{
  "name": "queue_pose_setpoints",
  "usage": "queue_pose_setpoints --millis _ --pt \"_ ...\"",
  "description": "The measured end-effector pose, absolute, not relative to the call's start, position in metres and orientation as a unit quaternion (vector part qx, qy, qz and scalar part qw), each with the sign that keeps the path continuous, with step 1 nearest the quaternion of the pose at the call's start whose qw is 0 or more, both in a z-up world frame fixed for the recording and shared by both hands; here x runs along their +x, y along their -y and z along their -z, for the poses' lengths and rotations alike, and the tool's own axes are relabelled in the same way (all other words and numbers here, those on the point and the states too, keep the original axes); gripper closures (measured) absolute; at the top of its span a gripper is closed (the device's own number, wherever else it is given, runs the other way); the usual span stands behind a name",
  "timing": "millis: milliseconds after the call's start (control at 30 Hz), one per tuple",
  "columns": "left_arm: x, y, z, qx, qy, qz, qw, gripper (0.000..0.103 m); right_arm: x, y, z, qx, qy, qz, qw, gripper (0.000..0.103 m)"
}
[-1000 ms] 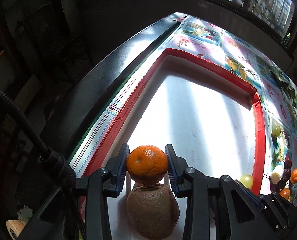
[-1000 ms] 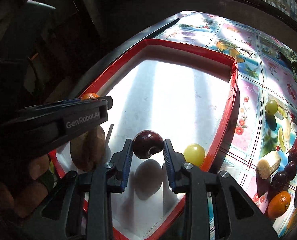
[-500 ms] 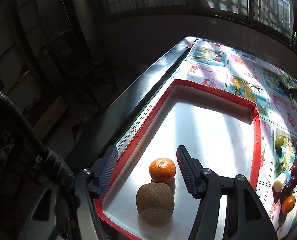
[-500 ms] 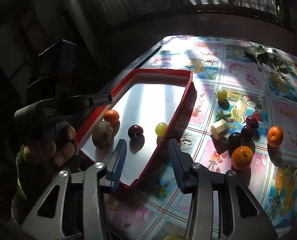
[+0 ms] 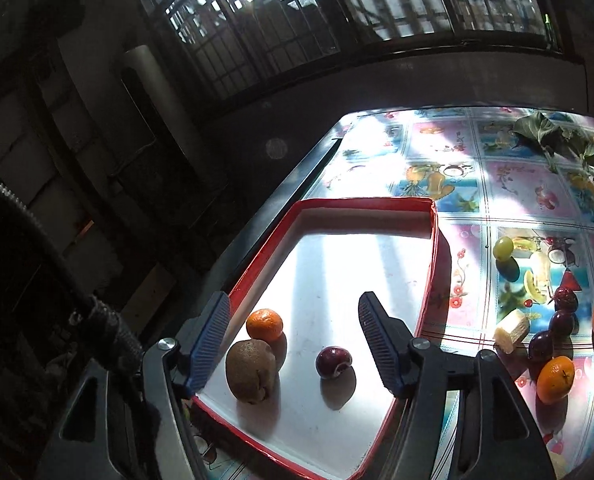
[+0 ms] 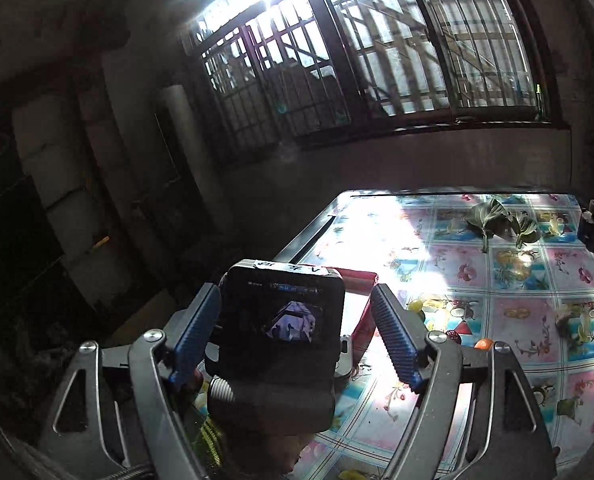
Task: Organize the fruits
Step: 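Withdraw left tool toward the cream cube while right tool moves toward a large orange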
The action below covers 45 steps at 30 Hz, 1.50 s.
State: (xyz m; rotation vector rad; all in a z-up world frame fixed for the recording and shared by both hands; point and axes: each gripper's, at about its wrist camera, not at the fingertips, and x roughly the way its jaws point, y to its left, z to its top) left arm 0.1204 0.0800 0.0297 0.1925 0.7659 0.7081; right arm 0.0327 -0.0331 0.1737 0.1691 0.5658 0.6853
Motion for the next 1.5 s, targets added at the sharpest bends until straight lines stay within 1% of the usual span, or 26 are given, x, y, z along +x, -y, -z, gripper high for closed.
queue_pose_setpoints --millis 200,300,367,533,667,867,1033,1133,1200,1300,1433,1500 --pt "0.115 -0.071 -0.035 0.101 -0.362 -0.336 0.863 0.033 0.025 0.063 -0.172 0.106 -0.271 -0.331 0.898 0.025" --pt "0.109 -0.076 -0.037 0.067 -0.374 -0.307 0.873 0.033 0.019 0.101 -0.160 0.121 -0.271 -0.308 0.904 0.025" --pt "0.103 -0.078 -0.038 0.040 -0.380 -0.281 0.880 0.033 0.020 0.124 -0.140 0.114 -0.288 -0.266 0.913 0.024" --pt "0.084 -0.068 -0.034 -0.027 -0.402 -0.187 0.896 0.033 0.038 0.177 -0.064 0.140 -0.389 -0.183 0.892 0.024" --pt "0.074 -0.051 -0.018 -0.062 -0.432 -0.118 0.892 0.033 0.040 0.198 -0.034 0.145 -0.414 -0.149 0.886 0.024" --pt "0.063 -0.022 0.003 -0.071 -0.462 -0.055 0.882 0.033 0.045 0.208 -0.022 0.139 -0.421 -0.126 0.887 0.026" --pt "0.059 -0.009 0.008 -0.073 -0.472 -0.023 0.878 0.033 0.051 0.205 -0.021 0.129 -0.422 -0.125 0.889 0.027" --pt "0.056 -0.004 0.011 -0.075 -0.478 -0.007 0.875 0.033 0.058 0.203 -0.018 0.127 -0.427 -0.128 0.886 0.032" --pt "0.055 -0.002 0.014 -0.076 -0.482 -0.001 0.873 0.033 0.062 0.200 -0.017 0.122 -0.428 -0.130 0.886 0.034" --pt "0.056 0.001 0.018 -0.073 -0.484 0.002 0.872 0.033 0.069 0.196 -0.014 0.122 -0.434 -0.136 0.882 0.040" --pt "0.059 0.008 0.023 -0.068 -0.490 0.013 0.869 0.033 0.081 0.192 -0.006 0.119 -0.444 -0.147 0.876 0.050" --pt "0.060 0.012 0.026 -0.068 -0.494 0.024 0.866 0.033 0.086 0.190 -0.004 0.116 -0.448 -0.147 0.874 0.053"
